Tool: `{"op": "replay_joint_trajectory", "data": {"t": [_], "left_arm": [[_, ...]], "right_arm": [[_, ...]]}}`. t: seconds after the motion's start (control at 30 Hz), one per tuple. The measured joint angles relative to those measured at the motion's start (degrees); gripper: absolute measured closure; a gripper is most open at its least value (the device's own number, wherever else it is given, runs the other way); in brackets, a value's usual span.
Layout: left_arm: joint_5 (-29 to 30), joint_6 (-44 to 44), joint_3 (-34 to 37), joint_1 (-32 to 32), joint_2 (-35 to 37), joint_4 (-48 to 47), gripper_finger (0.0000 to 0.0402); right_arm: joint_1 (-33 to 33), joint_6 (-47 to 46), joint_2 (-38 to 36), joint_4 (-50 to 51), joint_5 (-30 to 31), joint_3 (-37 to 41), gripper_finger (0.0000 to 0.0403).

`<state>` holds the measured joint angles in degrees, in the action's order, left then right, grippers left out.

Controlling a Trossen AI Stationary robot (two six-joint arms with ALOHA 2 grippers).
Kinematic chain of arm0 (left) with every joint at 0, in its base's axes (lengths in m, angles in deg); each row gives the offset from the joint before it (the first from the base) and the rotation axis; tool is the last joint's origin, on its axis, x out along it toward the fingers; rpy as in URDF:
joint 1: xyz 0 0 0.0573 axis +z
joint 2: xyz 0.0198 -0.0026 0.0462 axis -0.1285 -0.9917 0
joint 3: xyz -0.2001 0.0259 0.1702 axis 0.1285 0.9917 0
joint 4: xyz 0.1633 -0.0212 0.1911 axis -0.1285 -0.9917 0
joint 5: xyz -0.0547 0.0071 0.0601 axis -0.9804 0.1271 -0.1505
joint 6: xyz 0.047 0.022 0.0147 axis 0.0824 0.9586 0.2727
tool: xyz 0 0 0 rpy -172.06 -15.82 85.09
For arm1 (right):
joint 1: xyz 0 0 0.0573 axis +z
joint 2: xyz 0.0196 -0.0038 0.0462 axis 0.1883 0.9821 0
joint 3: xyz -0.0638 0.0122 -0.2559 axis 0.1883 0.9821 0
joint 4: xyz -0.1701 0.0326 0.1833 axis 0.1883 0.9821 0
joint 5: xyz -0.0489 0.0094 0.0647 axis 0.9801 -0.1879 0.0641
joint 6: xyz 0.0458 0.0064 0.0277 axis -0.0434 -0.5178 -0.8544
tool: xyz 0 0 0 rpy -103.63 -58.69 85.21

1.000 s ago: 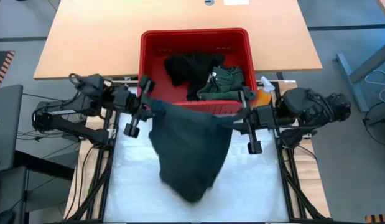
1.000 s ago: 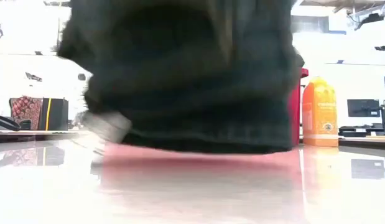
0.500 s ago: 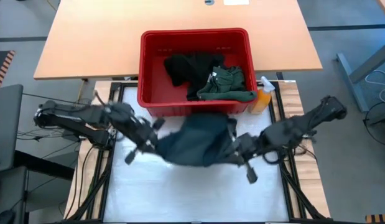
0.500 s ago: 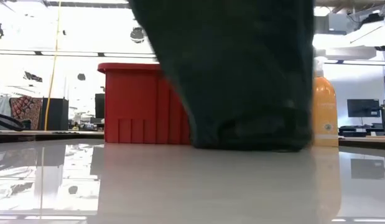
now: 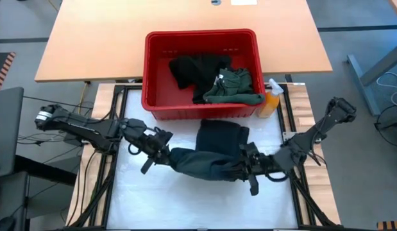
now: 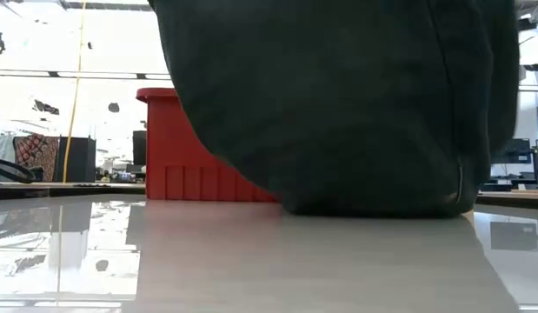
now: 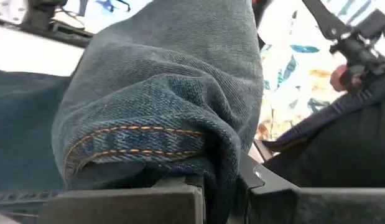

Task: Fold laundry
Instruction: Fold the black pants

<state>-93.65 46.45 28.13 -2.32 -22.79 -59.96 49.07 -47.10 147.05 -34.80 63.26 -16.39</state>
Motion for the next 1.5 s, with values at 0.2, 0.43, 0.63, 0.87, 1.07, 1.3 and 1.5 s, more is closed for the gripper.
{"op": "replay_joint_trajectory", "data": {"t": [0.2,0.43,0.63,0.87,1.07,1.3,1.5], "left_arm": [[-0.5,-2.2,0.8,2.3,-0.1,0.2,0.0395],[-2.2,-0.8,0.9,10.7,-9.3,4.2,0.0395],[-7.2,2.0,-1.9,14.8,-21.5,20.2,0.0395],[-2.9,7.4,-6.2,18.9,-31.7,22.2,0.0394],[4.2,11.3,-6.5,22.0,-35.9,24.2,0.0394],[12.2,16.6,-6.5,21.8,-36.6,24.4,0.0394],[16.7,17.6,-6.6,21.6,-36.6,22.6,0.0373]], "right_arm": [[5.7,-17.1,-0.9,-2.8,18.0,10.5,0.0382],[5.3,-29.3,-0.9,-1.1,29.5,16.4,0.0382],[5.4,-37.8,-2.7,13.2,33.8,16.5,0.0382],[1.9,-52.3,-7.4,43.2,38.0,16.5,0.0382],[-4.1,-54.1,-8.4,57.3,33.9,16.5,0.0382],[-13.6,-46.2,-4.2,64.6,27.4,16.5,0.0382],[-20.5,-37.5,0.7,64.1,24.3,16.4,0.0382]]}}
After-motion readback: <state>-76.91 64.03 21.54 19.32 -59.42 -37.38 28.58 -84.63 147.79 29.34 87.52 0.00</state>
